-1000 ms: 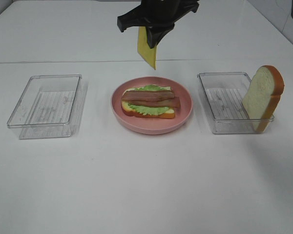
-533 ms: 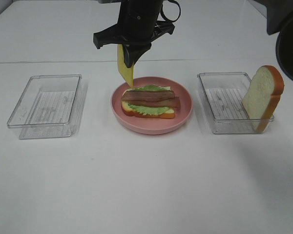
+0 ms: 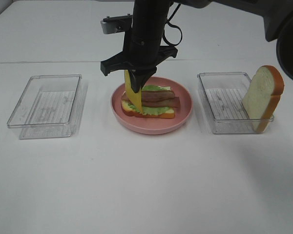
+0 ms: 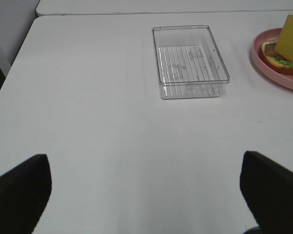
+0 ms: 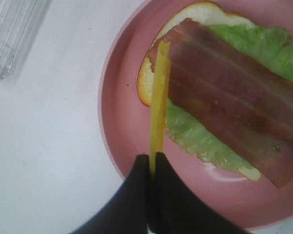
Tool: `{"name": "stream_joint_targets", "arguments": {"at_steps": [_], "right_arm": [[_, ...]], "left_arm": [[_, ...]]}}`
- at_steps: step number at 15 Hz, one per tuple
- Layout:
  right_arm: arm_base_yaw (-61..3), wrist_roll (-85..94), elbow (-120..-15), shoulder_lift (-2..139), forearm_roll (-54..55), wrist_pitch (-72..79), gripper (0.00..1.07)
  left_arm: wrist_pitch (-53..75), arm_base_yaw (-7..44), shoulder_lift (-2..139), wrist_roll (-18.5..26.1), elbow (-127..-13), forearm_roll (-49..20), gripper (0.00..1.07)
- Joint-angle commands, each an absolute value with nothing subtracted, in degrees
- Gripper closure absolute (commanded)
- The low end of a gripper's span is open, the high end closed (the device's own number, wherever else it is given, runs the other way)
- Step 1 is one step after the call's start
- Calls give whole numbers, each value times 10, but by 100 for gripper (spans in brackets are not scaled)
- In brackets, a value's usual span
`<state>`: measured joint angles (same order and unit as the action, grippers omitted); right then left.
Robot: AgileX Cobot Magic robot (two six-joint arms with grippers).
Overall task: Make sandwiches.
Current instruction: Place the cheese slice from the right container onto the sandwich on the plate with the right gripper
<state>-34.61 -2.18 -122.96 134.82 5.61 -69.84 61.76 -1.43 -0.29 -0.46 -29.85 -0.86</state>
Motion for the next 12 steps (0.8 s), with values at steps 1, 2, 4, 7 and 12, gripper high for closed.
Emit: {"name": "stream_joint_targets", "arguments": {"at_steps": [1,2,4,7,12], "right_arm": [[-343,-19,-1218,1355,18,-697,107],[-343,-23,-1218,1356,13,-696,107],[-342,-35,-1218,1364,-21,-694,107],[-342,-45,-1218,1381,-53,-692,107],[-343,-61,-1218,1399,-121,-661,107]], "left_arm": [[615,-16,-5,-6,-297,-9,9],[615,-16,-5,-6,-297,-9,9],[615,-16,-5,-6,-297,-9,9],[615,-16,-5,-6,-297,-9,9],[615,-16,-5,-6,-297,-9,9]]}}
